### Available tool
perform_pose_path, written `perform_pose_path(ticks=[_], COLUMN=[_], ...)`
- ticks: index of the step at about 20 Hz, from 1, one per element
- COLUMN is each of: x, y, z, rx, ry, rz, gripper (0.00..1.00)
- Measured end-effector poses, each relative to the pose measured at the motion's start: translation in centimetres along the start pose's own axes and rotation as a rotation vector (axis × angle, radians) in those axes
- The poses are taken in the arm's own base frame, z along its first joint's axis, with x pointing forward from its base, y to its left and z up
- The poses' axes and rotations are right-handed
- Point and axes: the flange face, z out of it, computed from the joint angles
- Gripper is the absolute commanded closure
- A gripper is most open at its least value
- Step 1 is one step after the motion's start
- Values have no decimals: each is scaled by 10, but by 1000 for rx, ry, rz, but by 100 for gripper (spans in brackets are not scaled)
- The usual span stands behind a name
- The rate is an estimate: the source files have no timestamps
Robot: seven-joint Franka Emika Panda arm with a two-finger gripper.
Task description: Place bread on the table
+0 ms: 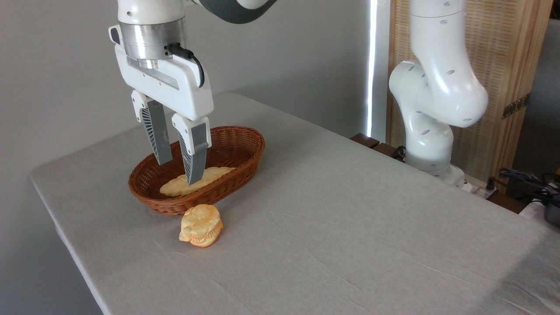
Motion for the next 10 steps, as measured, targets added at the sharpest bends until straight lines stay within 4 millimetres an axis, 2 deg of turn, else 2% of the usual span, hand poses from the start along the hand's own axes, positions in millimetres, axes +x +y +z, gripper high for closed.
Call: perform_pose_path(ticks=[2, 6, 10], x=[2, -5, 1], y=[5, 10, 21], z=[-3, -24, -23], rx=[-1, 7, 1], ry=[2, 21, 18], rz=[7, 11, 31], gripper=[0, 0, 0])
